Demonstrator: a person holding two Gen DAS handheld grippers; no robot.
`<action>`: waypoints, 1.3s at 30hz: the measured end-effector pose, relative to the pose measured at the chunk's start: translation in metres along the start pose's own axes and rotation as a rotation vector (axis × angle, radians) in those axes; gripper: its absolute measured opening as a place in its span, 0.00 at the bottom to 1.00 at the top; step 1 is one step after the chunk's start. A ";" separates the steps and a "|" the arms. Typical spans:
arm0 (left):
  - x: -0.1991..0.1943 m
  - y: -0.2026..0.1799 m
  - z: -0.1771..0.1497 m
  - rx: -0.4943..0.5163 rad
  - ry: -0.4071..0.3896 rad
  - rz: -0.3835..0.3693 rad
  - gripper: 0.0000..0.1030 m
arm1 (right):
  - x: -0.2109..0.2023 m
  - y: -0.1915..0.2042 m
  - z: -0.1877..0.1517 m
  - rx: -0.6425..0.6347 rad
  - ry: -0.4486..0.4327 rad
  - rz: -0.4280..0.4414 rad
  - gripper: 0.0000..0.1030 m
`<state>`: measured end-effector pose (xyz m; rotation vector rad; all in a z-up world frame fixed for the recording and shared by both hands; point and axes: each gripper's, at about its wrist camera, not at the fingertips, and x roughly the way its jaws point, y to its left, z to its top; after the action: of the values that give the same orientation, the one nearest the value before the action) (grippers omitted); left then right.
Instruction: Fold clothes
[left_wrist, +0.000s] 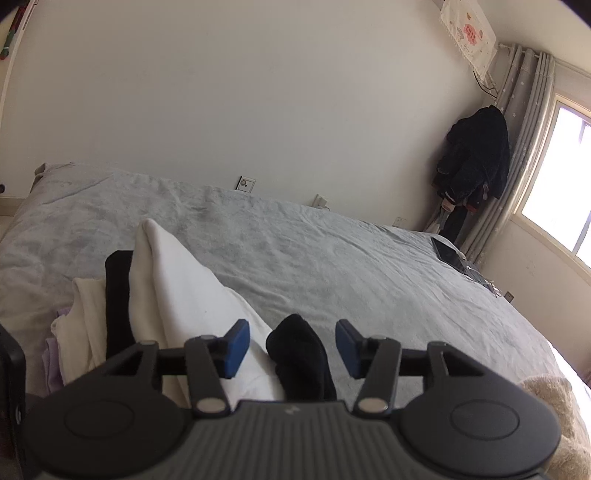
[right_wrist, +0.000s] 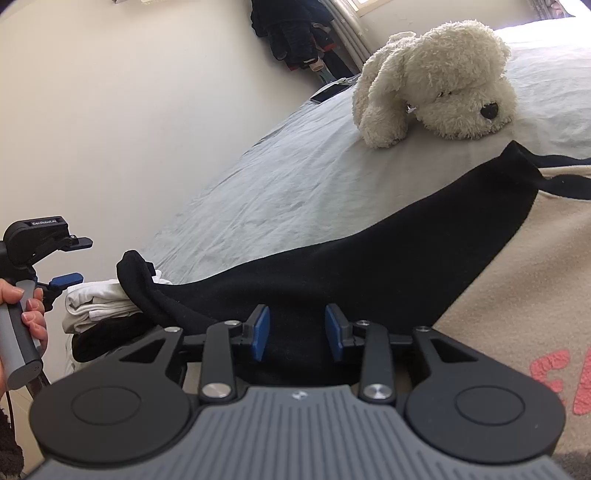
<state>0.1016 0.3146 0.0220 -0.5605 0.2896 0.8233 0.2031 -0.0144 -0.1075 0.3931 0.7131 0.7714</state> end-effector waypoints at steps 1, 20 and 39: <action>0.002 -0.002 0.001 0.009 0.019 -0.013 0.56 | 0.000 0.000 0.000 0.000 0.000 0.000 0.35; 0.099 -0.046 0.045 0.144 0.416 0.079 0.48 | -0.003 -0.001 0.000 0.011 -0.001 0.006 0.35; 0.099 -0.025 0.060 -0.013 0.454 -0.197 0.02 | -0.003 -0.001 0.000 0.015 -0.002 0.006 0.35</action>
<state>0.1869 0.3950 0.0354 -0.7744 0.6334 0.5009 0.2019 -0.0176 -0.1071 0.4097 0.7162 0.7714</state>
